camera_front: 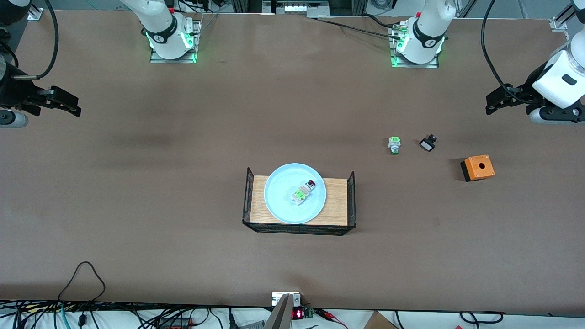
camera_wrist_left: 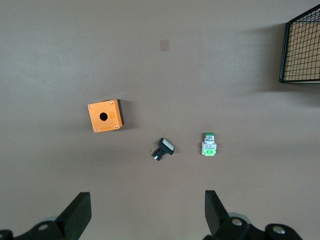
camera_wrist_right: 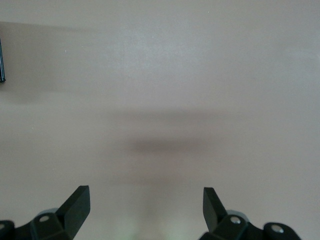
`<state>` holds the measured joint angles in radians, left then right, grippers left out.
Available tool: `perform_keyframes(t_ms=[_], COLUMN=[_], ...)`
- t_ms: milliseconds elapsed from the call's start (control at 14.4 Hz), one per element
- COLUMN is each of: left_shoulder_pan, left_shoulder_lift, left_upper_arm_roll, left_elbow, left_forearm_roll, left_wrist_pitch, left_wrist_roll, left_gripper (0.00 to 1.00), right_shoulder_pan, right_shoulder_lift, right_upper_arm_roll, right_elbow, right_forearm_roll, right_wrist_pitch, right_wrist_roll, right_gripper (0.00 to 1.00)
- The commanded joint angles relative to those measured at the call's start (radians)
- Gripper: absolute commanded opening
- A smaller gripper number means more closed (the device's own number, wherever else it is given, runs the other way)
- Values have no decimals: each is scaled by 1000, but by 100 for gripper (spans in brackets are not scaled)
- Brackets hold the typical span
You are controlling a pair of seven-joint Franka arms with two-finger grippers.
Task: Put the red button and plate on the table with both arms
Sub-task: 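Move the left gripper over the plate in the wire basket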
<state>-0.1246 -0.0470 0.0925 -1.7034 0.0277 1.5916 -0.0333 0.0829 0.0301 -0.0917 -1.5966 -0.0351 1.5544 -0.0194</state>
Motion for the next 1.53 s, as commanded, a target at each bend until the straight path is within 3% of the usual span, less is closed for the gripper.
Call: perform_keyframes(t_ms=[0,486,902,1180,1457], left_shoulder_pan=[-12,-10,-93,-148,-211], left_shoulder_lift=[-1,6,53,99,255], left_upper_arm_roll=[4,7,1,-68,-128], left_elbow=[7,8,96,116,293], left_forearm_roll=[20,18,5,-72,-112], left_wrist_pitch=[-5,-13,-110,-105,-70], left_wrist_roll=[-7,-16,-8,-8,-7], left_gripper=[100,100,100,100,100], right_shoulder_pan=[1,1,1,1,1], right_shoulder_lift=[-13,-13,-13,-13,-13], right_upper_arm_roll=[0,0,0,1,1], right_elbow=[-2,-2,-2,-2,-2], right_forearm_roll=[-3,-3,-3,-3,-3], right_wrist_pitch=[-1,1,1,1,1], right_wrist_roll=[-17,-17,-17,-17,-17], right_gripper=[100,100,100,100,100])
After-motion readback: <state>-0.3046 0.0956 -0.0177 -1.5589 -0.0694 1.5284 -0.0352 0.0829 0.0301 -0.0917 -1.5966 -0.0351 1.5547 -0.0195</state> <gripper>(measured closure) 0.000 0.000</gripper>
